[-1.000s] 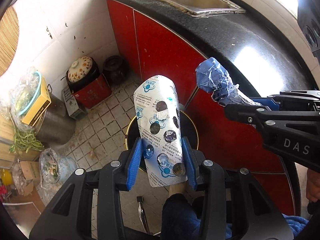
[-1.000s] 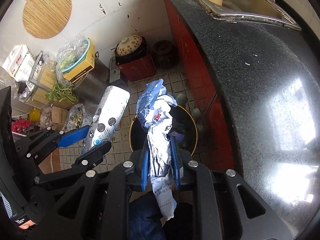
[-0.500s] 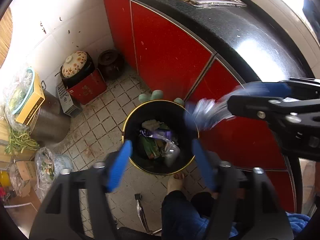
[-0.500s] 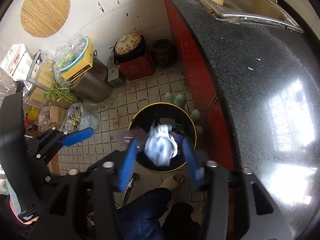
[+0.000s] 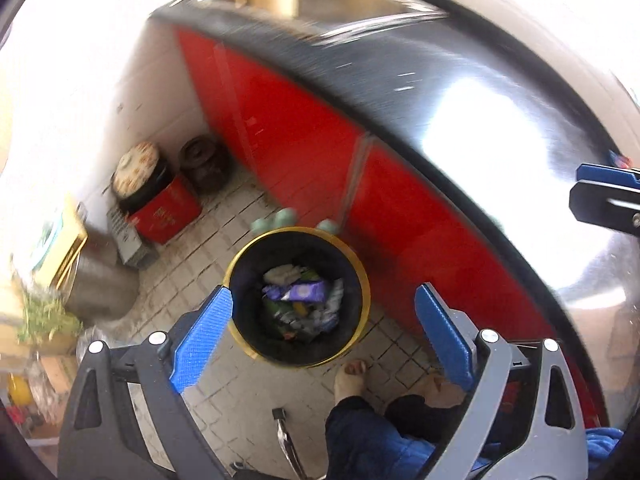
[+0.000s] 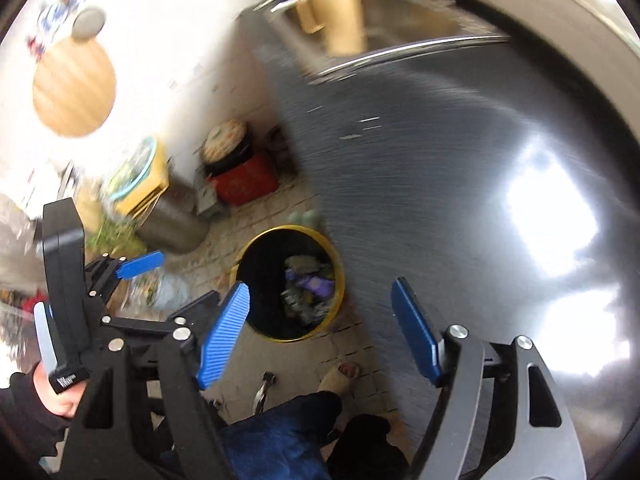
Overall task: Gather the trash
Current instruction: 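Swing both tools back over the countertop toward the red cap, then grasp the red bottle cap with left tool while right tool grasps blue snack wrapper, then carry cap and snack wrapper to the bin and open both tools over it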
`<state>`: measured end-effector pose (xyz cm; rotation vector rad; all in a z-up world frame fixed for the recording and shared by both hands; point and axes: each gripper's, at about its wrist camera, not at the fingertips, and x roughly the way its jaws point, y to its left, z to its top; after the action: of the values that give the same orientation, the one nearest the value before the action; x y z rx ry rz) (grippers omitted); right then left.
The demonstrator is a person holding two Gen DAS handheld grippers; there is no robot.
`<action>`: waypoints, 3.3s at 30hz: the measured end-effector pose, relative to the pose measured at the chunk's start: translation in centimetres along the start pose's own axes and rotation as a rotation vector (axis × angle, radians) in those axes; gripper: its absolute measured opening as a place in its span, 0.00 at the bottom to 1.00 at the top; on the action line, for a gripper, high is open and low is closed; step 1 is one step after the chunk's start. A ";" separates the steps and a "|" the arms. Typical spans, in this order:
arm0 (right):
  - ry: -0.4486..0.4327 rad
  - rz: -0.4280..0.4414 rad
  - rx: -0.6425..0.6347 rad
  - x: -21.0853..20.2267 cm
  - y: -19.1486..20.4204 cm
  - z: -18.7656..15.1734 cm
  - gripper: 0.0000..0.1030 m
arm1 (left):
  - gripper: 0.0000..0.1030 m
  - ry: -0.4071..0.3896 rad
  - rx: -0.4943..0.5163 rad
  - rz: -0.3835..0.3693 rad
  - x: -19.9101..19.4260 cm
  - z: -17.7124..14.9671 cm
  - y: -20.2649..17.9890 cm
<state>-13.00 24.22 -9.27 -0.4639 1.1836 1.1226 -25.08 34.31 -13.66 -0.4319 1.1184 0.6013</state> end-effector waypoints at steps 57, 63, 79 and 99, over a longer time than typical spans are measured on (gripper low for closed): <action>-0.283 -0.170 0.754 -11.6 -56.8 -13.3 0.48 | 0.47 -0.105 0.847 -0.399 10.5 14.4 -60.6; -0.277 -0.193 0.718 -11.2 -56.0 -12.5 0.11 | 0.16 -0.102 0.835 -0.413 10.4 14.6 -60.7; -0.341 -0.409 0.784 -20.5 -43.0 -19.5 0.08 | 0.15 -0.076 0.734 -0.369 0.2 9.0 -47.5; -0.339 -0.469 0.892 -22.5 -26.4 -31.6 0.08 | 0.14 -0.097 0.788 -0.406 -4.4 1.7 -40.7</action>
<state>-4.57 -21.89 -7.32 0.1423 1.0719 0.1906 1.00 3.23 -7.93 0.0620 1.0438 -0.1897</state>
